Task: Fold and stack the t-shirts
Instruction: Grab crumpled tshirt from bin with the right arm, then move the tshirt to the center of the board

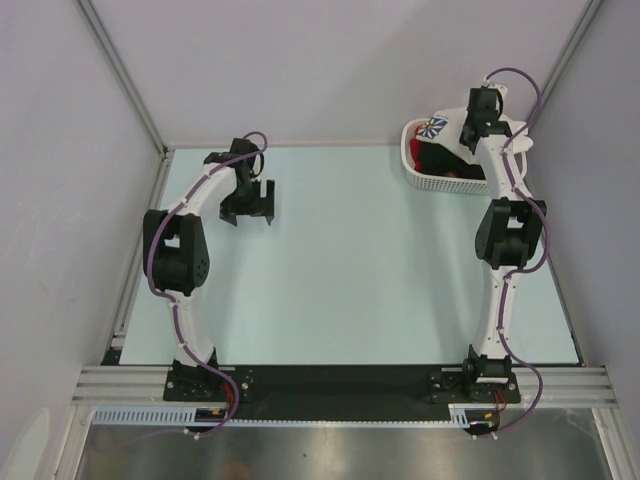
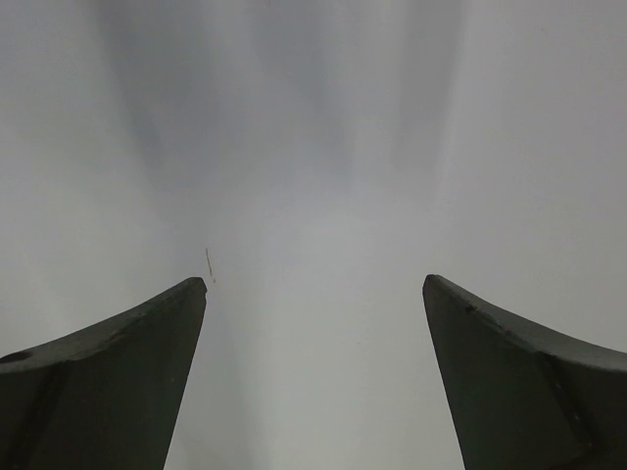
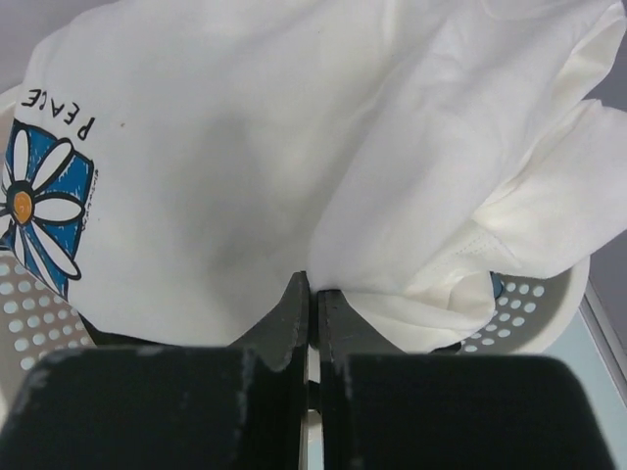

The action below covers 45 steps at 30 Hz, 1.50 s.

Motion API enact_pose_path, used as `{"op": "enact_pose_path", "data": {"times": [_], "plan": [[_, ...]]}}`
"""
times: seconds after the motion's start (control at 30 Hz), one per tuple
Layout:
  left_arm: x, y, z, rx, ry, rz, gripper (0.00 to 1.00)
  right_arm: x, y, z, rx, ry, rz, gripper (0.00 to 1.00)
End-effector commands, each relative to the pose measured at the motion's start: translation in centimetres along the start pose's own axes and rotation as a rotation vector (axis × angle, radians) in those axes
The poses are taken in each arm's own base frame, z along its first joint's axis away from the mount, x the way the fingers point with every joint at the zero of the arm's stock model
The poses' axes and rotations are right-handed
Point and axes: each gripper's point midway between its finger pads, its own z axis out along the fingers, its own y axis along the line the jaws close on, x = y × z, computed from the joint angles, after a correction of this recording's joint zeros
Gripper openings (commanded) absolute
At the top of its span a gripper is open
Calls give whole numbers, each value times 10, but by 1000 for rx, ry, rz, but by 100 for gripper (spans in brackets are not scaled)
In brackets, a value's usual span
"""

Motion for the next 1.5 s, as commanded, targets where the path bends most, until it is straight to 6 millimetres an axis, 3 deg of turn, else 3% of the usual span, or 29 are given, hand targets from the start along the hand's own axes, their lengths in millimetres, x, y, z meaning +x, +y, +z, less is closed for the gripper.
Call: {"op": "enact_pose_path", "data": {"times": [0.0,0.03,0.1,0.13,0.2,0.23,0.33,0.4,0.53,0.6,0.73,0.83,0.9,0.97,1.03,1.17,1.2,1.23,1.33,1.37,1.47], "plan": [[-10,-5,-10,9,-40,15,100,-63,19,-65,-32,-174,4,0],[-9,-5,-9,9,-37,11,100,-80,22,-87,-42,-219,2,0],[-8,-6,-8,12,-34,11,100,-100,20,-111,-39,-277,12,0],[-7,-7,-8,14,-34,12,100,-119,23,-137,-62,-329,29,0],[-9,-8,-8,20,-44,13,100,-139,25,-164,-87,-391,47,0],[-10,-9,-8,24,-49,13,99,-156,27,-190,-110,-446,52,0],[-11,-11,-10,38,-62,19,100,-187,37,-242,-168,-553,58,0],[-11,-12,-11,40,-66,23,100,-203,42,-273,-206,-608,58,0],[-16,-1,-18,-17,-100,13,100,-207,70,-327,-331,-643,42,0],[-25,11,-33,-67,-156,-30,99,-201,89,-358,-397,-651,29,0],[-56,35,-87,-72,-330,-164,100,-174,123,-399,-509,-604,12,0],[-77,54,-125,-105,-464,-242,99,-144,146,-411,-565,-524,-15,0],[-85,66,-162,-132,-566,-272,100,-123,159,-412,-594,-472,-41,0],[-85,82,-188,-202,-625,-301,100,-99,178,-419,-661,-410,-38,0],[-79,91,-206,-241,-663,-330,97,-63,204,-420,-733,-320,-87,0],[-66,101,-217,-280,-683,-349,97,-3,253,-435,-893,-139,-147,0],[-62,103,-213,-287,-679,-346,98,3,263,-455,-975,-117,-165,0],[-59,105,-219,-289,-695,-348,98,23,285,-460,-1013,-75,-204,0],[-51,112,-221,-311,-696,-347,99,27,308,-505,-1160,-63,-240,0],[-50,113,-221,-316,-696,-349,99,47,324,-515,-1211,-20,-270,0],[-46,119,-220,-332,-694,-350,100,49,327,-548,-1335,16,-253,0]]}}
